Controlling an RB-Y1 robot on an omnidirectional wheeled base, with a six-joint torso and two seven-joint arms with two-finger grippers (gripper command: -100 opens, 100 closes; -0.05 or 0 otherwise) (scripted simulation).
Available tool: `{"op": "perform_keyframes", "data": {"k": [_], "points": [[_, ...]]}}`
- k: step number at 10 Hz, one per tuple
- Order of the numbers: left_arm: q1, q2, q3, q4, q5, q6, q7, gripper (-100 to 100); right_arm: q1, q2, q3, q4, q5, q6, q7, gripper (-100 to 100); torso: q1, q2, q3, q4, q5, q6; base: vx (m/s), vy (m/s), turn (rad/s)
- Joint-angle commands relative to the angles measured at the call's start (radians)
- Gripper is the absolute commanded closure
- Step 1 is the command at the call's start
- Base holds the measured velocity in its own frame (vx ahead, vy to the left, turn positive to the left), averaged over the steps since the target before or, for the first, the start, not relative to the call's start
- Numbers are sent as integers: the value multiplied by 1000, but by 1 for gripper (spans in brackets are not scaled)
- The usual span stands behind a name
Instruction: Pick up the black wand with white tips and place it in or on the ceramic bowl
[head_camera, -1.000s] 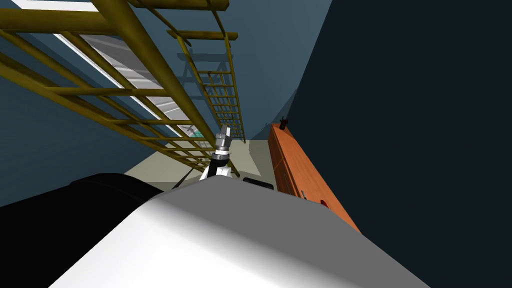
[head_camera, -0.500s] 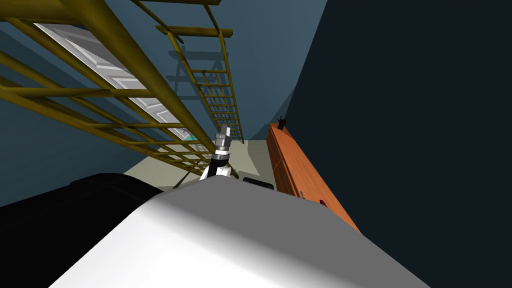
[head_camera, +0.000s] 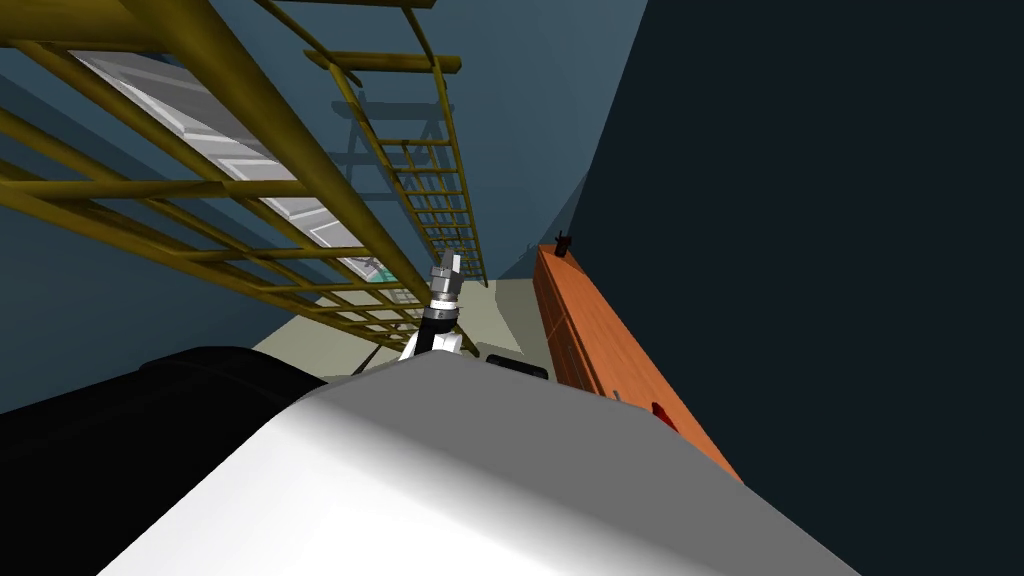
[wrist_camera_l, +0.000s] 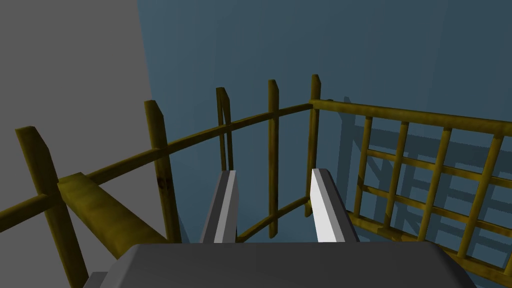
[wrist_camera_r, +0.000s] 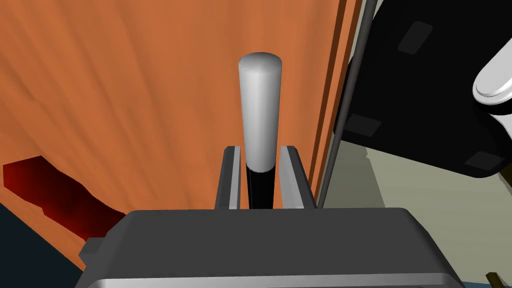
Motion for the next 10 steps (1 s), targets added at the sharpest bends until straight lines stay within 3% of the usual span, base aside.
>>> {"op": "perform_keyframes", "data": {"k": [1, 3, 4, 5, 10], "points": [[0, 0, 0, 0, 0, 0, 0, 0, 14, -41, 9, 6, -11, 7, -17, 100, 0, 0, 0, 0, 0, 0, -75, 64, -85], [0, 0, 0, 0, 0, 0, 0, 0, 14, -41, 9, 6, -11, 7, -17, 100, 0, 1, 1, 0, 0, 0, -42, 23, -11], [0, 0, 0, 0, 0, 0, 0, 0, 31, -84, 16, 8, -23, 14, -29, 100, -1, -2, -1, 0, 0, -1, -41, 45, -42], [0, 0, 0, 0, 0, 0, 0, 0, 31, -84, 16, 8, -23, 14, -29, 100, 1, -1, -1, 0, 1, 0, -50, 42, -53], [0, 0, 0, 0, 0, 0, 0, 0, 76, -194, 34, 11, -52, 29, -54, 100, 5, 0, 0, 0, 4, 1, -62, 50, -47]]}}
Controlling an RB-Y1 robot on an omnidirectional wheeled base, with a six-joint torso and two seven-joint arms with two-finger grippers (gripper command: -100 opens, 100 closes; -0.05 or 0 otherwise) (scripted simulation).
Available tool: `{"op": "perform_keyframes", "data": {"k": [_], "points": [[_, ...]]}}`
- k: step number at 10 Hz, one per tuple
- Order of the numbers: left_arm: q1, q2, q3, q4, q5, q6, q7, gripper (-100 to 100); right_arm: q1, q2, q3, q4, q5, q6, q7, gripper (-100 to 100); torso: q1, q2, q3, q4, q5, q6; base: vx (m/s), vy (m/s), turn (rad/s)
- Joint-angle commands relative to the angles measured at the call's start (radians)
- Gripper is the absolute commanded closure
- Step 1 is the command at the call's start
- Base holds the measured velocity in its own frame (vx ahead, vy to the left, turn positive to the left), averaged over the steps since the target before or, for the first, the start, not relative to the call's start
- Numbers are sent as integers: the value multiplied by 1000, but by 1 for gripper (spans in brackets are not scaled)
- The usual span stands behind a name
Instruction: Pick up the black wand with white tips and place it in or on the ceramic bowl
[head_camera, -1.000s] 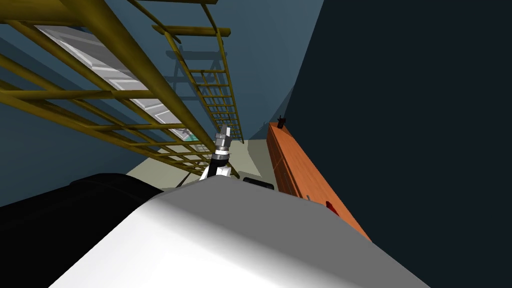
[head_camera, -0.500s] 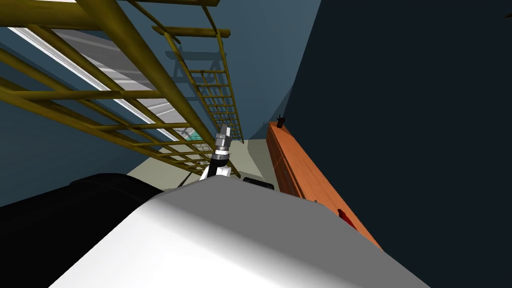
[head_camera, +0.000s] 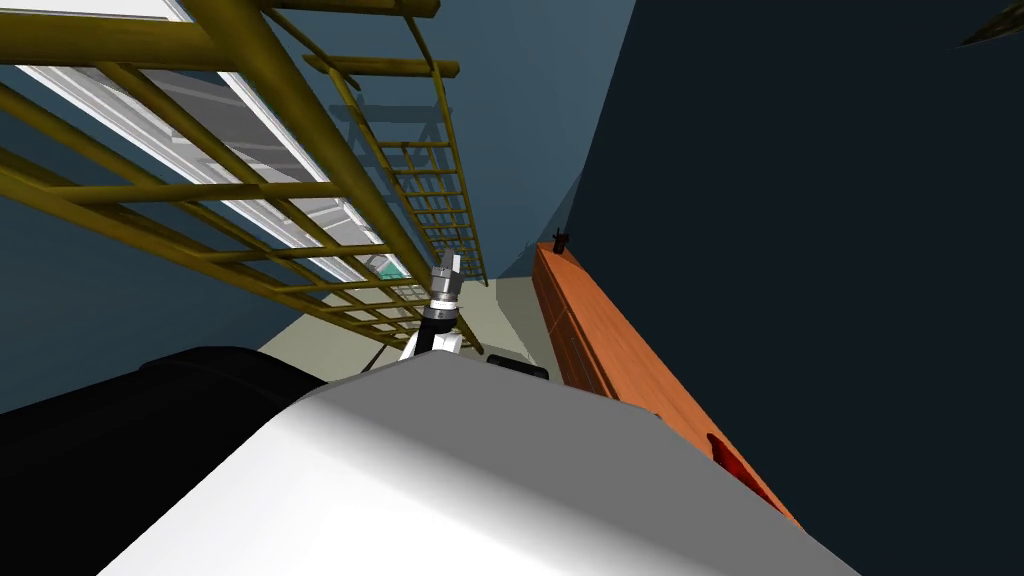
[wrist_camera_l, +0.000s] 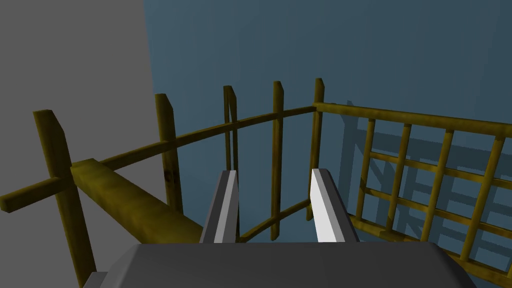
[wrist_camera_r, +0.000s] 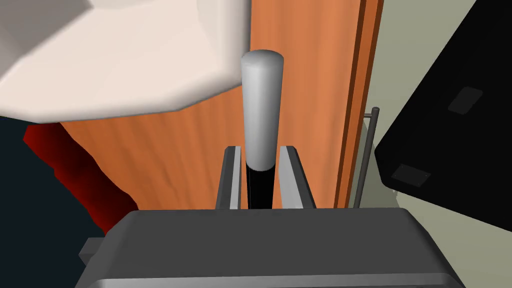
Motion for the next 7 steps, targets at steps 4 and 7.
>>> {"op": "perform_keyframes", "data": {"k": [4, 7], "points": [[0, 0, 0, 0, 0, 0, 0, 0, 30, -98, 27, 5, -26, 2, -13, 100, 1, 0, 0, 0, 1, 0, -79, 31, -41], [0, 0, 0, 0, 0, 0, 0, 0, 38, -147, 35, -10, -35, -16, 2, 100, -2, 2, 1, 0, 2, -1, -108, -24, -48]]}}
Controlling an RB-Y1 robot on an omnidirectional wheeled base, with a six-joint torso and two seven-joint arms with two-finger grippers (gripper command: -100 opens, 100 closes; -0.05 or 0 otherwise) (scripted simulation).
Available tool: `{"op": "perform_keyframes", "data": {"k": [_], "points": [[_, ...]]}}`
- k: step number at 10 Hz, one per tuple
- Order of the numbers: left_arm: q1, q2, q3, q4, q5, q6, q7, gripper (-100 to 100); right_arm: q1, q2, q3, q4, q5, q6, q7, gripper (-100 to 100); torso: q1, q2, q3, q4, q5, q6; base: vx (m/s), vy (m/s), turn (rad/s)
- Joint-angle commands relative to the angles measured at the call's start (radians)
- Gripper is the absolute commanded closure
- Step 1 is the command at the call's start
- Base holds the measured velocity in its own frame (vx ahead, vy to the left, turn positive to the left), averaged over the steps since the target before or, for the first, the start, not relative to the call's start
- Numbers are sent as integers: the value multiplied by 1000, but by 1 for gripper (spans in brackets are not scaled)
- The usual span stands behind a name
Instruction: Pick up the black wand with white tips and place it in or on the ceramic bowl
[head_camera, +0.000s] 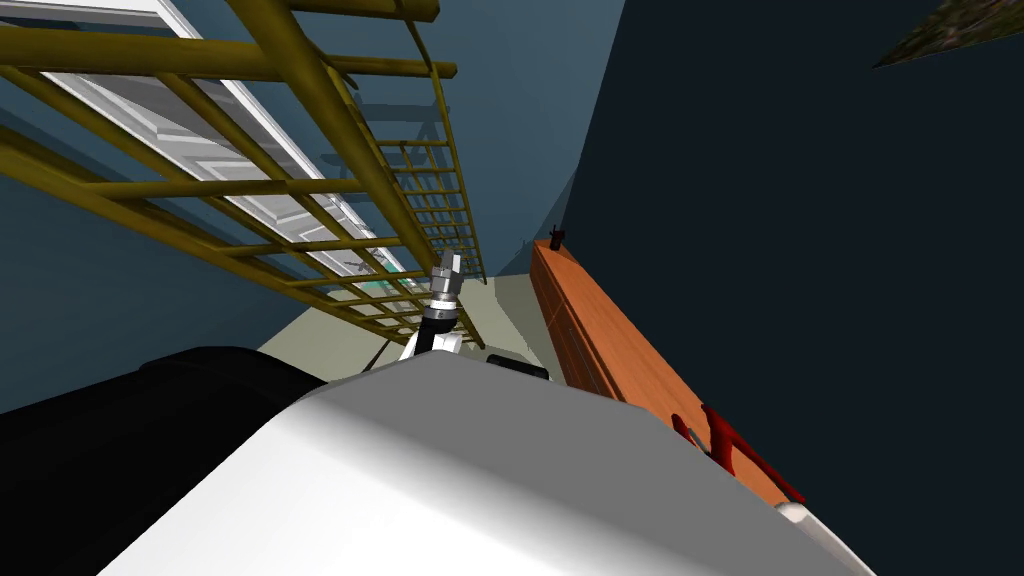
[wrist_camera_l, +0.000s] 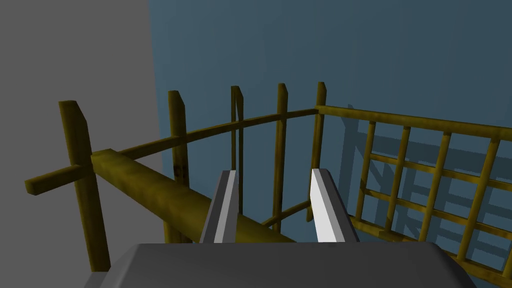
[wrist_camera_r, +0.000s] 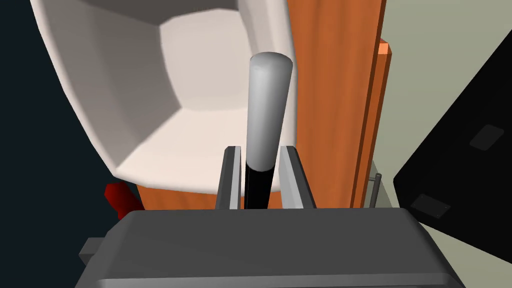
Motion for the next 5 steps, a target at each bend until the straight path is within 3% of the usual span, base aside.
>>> {"op": "perform_keyframes", "data": {"k": [1, 5], "points": [[0, 0, 0, 0, 0, 0, 0, 0, 8, -32, -10, -29, -3, -22, 28, 100, 0, 0, 0, 0, 0, 0, -115, -165, -94], [0, 0, 0, 0, 0, 0, 0, 0, -13, -72, -16, -76, 1, -80, 62, 100, -12, -3, -1, 0, -3, -2, -78, -211, -76]]}}
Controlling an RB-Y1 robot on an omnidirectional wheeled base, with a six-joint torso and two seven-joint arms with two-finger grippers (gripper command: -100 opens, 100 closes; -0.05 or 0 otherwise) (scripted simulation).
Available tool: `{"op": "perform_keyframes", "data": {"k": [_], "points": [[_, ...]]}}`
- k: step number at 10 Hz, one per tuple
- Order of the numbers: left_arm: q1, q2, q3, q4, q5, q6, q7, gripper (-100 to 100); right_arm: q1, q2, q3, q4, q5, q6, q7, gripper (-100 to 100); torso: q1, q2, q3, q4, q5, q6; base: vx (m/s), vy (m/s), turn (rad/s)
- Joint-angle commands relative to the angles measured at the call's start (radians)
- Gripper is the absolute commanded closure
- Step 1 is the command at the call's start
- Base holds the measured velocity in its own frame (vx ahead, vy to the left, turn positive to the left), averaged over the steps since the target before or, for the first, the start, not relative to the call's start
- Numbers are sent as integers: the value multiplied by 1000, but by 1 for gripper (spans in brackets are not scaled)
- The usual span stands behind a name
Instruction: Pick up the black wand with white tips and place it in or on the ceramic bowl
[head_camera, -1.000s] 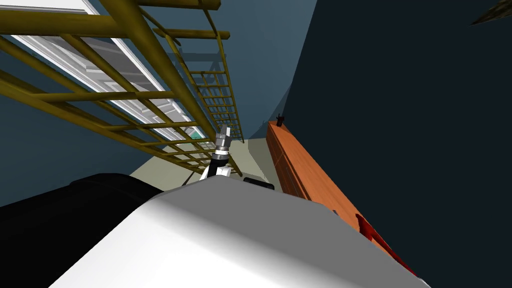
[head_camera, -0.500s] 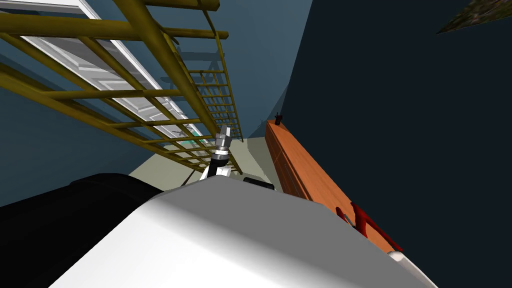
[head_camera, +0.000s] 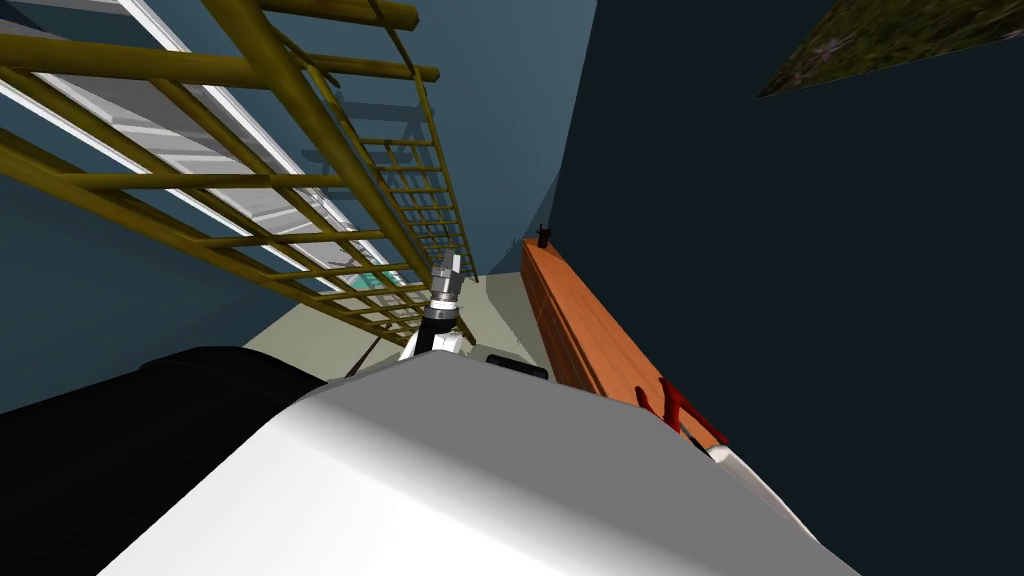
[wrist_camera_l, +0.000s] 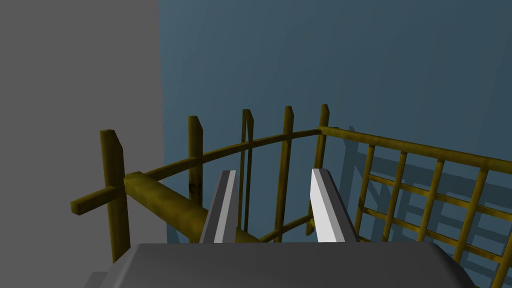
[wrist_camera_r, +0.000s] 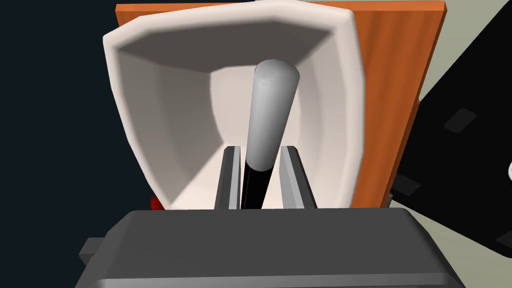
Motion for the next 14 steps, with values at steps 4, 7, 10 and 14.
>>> {"op": "perform_keyframes", "data": {"k": [4, 7, 10, 14], "points": [[0, 0, 0, 0, 0, 0, 0, 0, -5, -50, -13, -69, -1, -33, 25, 100, -5, 0, 0, 0, -3, 0, -25, -128, -49], [0, 0, 0, 0, 0, 0, 0, 0, -2, -44, -14, -58, -2, -35, 24, -100, -5, -1, -1, -1, -5, 1, -3, -24, 3], [0, 0, 0, 0, 0, 0, 0, 0, -2, -44, -14, -58, -2, -35, 24, -100, -4, -1, -1, -1, -5, 1, 0, 0, 0], [0, 0, 0, 0, 0, 0, 0, 0, 3, -115, -8, -92, -25, -62, 20, -100, -2, -1, -1, -1, -4, 1, 3, 18, -37]]}}
